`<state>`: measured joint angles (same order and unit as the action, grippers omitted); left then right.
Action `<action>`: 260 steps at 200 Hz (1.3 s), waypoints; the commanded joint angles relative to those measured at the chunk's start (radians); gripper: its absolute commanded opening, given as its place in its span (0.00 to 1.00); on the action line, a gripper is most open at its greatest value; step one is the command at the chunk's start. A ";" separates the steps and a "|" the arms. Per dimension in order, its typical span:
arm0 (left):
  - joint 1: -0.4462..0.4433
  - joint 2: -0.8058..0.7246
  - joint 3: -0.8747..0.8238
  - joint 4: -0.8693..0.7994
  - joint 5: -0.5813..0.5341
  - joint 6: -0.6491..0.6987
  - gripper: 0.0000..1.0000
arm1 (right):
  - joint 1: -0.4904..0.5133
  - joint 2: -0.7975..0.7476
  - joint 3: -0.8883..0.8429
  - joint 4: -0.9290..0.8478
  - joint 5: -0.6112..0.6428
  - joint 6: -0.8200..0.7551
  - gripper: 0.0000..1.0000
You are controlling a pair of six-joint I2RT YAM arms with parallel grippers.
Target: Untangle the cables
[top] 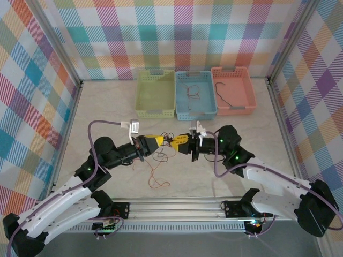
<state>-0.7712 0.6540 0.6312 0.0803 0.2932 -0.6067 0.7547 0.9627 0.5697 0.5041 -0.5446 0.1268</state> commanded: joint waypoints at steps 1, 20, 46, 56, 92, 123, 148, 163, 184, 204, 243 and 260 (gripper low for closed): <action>0.003 -0.041 0.034 -0.092 -0.113 0.059 0.00 | -0.033 -0.059 -0.032 -0.048 0.059 -0.052 0.00; 0.003 -0.052 0.036 -0.125 -0.142 0.067 0.00 | -0.046 -0.094 -0.031 -0.096 0.078 -0.080 0.00; 0.003 -0.080 0.039 -0.170 -0.184 0.082 0.00 | -0.058 -0.144 -0.034 -0.154 0.126 -0.117 0.00; 0.003 -0.089 0.041 -0.187 -0.201 0.089 0.00 | -0.062 -0.158 -0.039 -0.169 0.150 -0.122 0.01; 0.003 -0.118 0.048 -0.239 -0.248 0.101 0.00 | -0.077 -0.192 -0.059 -0.186 0.330 -0.105 0.05; 0.004 -0.128 0.051 -0.260 -0.255 0.105 0.00 | -0.101 -0.206 -0.065 -0.200 0.442 -0.087 0.04; 0.004 -0.083 0.056 -0.222 -0.190 0.117 0.00 | -0.104 -0.169 -0.045 -0.172 0.136 -0.135 0.04; 0.005 -0.012 0.078 -0.185 -0.106 0.107 0.00 | -0.104 -0.111 -0.003 -0.200 0.026 -0.146 0.04; 0.003 0.080 0.124 -0.141 -0.030 0.072 0.03 | -0.104 -0.060 0.023 -0.188 -0.043 -0.148 0.04; 0.004 0.105 0.139 -0.110 -0.025 0.058 0.37 | -0.105 -0.050 0.019 -0.165 -0.053 -0.146 0.04; 0.004 0.163 0.187 -0.143 0.001 0.100 0.47 | -0.104 -0.050 0.020 -0.175 -0.080 -0.151 0.04; 0.003 0.187 0.200 -0.144 0.032 0.140 0.50 | -0.104 -0.049 0.022 -0.175 -0.093 -0.150 0.04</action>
<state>-0.7700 0.8146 0.7868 -0.0933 0.2642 -0.5232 0.6491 0.9176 0.5575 0.3058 -0.5812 -0.0063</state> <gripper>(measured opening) 0.483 0.062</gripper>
